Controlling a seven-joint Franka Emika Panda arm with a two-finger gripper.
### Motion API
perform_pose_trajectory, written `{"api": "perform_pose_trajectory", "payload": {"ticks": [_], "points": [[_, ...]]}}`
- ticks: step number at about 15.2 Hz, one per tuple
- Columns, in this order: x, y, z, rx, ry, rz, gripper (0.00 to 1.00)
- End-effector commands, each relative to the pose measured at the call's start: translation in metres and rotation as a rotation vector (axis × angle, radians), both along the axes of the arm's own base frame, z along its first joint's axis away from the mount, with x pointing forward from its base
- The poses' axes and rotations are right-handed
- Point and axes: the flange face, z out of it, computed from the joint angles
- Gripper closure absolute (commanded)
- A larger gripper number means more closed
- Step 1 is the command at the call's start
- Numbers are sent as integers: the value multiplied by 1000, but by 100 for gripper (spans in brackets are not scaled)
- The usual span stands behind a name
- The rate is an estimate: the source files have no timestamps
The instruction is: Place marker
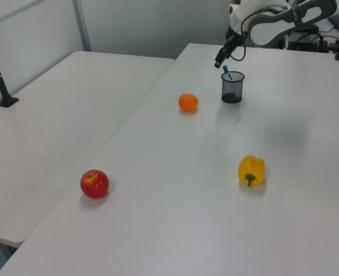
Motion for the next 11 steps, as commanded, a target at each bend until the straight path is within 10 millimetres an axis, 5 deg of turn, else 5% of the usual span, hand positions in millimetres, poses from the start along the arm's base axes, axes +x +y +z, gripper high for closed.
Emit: {"api": "perform_pose_trajectory", "payload": {"ticks": [1, 6, 11], "points": [[0, 10, 7, 8, -31, -4, 0], [-2, 59, 30, 15, -5, 57, 0], [-21, 143, 47, 26, 160, 149, 0]]}}
